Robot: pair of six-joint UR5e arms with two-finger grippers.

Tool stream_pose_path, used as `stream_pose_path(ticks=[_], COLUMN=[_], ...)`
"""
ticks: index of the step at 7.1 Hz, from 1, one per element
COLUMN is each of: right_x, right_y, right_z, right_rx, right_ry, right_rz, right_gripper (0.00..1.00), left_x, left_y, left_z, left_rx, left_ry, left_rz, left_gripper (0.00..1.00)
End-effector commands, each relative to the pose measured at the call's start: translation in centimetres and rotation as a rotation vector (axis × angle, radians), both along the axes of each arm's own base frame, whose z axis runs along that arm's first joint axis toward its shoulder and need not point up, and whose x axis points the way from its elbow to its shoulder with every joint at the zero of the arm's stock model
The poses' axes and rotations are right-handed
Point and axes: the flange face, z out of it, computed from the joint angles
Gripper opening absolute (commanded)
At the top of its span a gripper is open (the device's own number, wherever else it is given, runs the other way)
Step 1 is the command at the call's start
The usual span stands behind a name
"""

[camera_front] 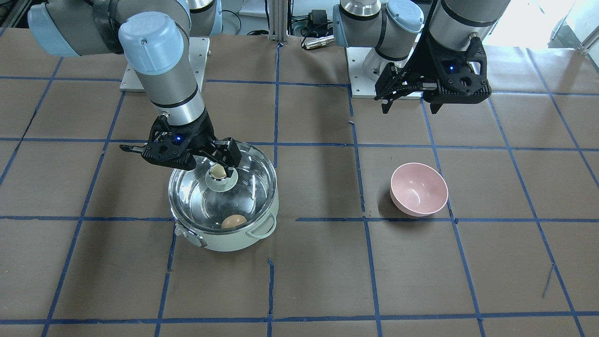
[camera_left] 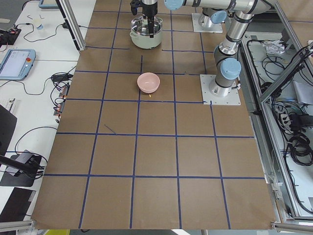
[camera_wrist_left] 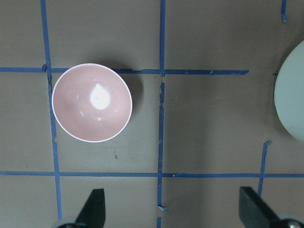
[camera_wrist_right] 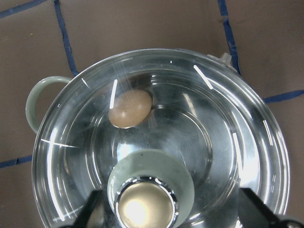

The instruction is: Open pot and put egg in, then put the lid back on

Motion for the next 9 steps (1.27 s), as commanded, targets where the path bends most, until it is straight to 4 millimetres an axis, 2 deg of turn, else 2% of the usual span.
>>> stream_pose_path(ticks=[1, 2, 3, 4, 5, 6, 9], right_x=[-2.3, -3.9, -6.0, -6.8, -6.8, -6.9, -6.9], right_y=[-1.6, -2.1, -1.5, 0.1, 1.8, 3.5, 5.0], right_z=[1.7, 4.2, 6.8, 9.0, 10.6, 11.5, 11.7], right_rx=[-0.039, -0.068, -0.061, -0.064, -0.060, -0.034, 0.006], right_ry=[0.007, 0.013, 0.074, 0.081, 0.083, 0.082, 0.084], right_rz=[0.007, -0.014, 0.015, 0.019, 0.021, 0.024, 0.028], right_gripper=[1.00, 1.00, 1.00, 1.00, 1.00, 1.00, 1.00], left_x=[0.0, 0.0, 0.0, 0.0, 0.0, -0.2, 0.0], left_y=[0.0, 0.1, 0.1, 0.1, 0.1, 0.1, 0.2], left_z=[0.0, 0.1, 0.1, 0.1, 0.1, 0.1, 0.1], left_rx=[0.000, -0.001, -0.002, -0.002, -0.002, -0.001, -0.001], left_ry=[0.000, 0.000, 0.000, 0.000, 0.000, -0.011, -0.021], left_rz=[0.000, 0.000, 0.000, 0.000, 0.000, -0.008, -0.018], left_gripper=[0.99, 0.99, 1.00, 0.99, 0.99, 1.00, 1.00])
